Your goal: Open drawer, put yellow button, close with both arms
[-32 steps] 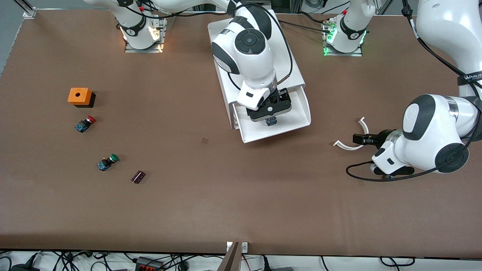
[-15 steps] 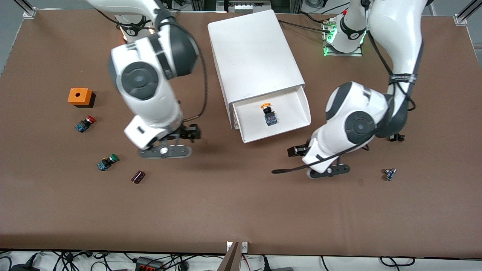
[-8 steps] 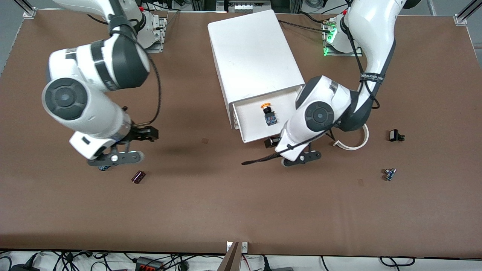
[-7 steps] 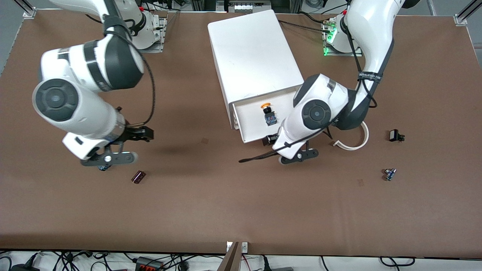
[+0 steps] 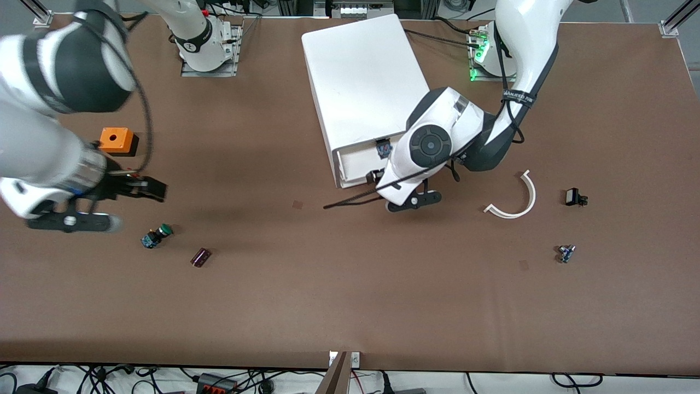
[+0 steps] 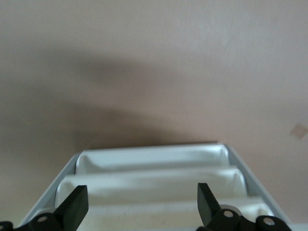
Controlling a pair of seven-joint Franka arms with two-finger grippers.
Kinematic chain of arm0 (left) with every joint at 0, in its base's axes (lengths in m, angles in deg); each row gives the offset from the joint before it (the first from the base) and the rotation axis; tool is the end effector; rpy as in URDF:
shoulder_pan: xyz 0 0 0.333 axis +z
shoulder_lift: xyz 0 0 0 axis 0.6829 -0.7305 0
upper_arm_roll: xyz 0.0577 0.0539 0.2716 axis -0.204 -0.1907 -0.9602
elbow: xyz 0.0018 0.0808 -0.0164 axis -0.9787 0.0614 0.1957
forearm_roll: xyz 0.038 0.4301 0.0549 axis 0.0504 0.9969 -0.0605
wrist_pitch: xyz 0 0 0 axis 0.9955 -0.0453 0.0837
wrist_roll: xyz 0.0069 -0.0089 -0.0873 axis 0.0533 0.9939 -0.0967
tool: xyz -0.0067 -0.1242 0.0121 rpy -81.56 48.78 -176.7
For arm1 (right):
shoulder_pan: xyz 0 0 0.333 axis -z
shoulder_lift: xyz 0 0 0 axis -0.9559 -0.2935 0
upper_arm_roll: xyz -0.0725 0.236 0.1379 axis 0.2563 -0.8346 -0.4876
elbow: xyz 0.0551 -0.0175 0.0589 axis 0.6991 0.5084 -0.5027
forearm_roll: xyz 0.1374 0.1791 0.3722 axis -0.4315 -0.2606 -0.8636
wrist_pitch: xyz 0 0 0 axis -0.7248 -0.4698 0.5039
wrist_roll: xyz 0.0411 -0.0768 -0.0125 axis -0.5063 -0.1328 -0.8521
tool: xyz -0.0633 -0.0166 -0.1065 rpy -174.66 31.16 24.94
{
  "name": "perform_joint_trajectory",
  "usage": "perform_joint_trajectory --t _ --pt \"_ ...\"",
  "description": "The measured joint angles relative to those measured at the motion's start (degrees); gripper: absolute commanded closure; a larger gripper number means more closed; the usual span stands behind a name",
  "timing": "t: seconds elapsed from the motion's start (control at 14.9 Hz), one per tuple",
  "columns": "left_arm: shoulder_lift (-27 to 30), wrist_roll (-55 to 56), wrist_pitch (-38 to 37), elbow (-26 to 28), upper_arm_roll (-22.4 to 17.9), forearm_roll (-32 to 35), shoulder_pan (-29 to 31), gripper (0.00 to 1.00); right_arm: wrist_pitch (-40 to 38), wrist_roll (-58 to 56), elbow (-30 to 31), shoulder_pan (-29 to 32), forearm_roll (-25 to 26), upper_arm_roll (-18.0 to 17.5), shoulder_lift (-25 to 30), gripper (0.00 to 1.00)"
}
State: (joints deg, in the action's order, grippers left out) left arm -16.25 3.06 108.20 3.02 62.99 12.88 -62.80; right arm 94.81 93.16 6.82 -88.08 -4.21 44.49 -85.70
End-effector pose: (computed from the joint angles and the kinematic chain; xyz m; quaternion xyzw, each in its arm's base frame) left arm 0.5639 -0.4193 0.2834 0.9830 0.1175 -0.1387 0.0247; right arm 0.6937 0.0970 0.5113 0.9989 -0.0304 -0.0251 0.0245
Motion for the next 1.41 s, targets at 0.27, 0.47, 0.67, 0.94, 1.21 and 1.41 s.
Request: perform_joint_trajectory --t 0.27,0.47,0.67,0.94,1.21,1.41 --pt "0.4 0.18 -2.24 0.96 1.88 0.0 0.0 0.0 0.04 -0.04 0.69 4.01 -0.01 -0.55 1.73 0.0" --pt "0.52 0.21 -2.62 1.75 2.76 0.0 -0.01 0.0 0.03 -0.79 1.1 6.42 -0.01 -1.25 2.95 0.0" --pt "0.96 0.21 -2.99 2.14 2.82 0.0 0.0 0.0 0.04 -3.99 1.85 8.81 -0.01 -2.48 4.35 0.0" --pt "1.74 -0.04 -3.07 1.87 2.57 0.4 1.59 0.0 0.05 -7.01 2.24 11.48 -0.01 -3.52 5.23 0.0" --pt "3.08 -7.75 -6.95 -1.16 2.41 8.06 9.82 0.0 0.05 -9.6 4.62 14.32 -0.01 -4.51 7.5 0.0" --pt "3.79 -17.99 -12.3 -5.88 2.33 12.96 16.14 0.0 0.05 -10.99 6.86 14.82 0.0 -4.61 9.5 0.0"
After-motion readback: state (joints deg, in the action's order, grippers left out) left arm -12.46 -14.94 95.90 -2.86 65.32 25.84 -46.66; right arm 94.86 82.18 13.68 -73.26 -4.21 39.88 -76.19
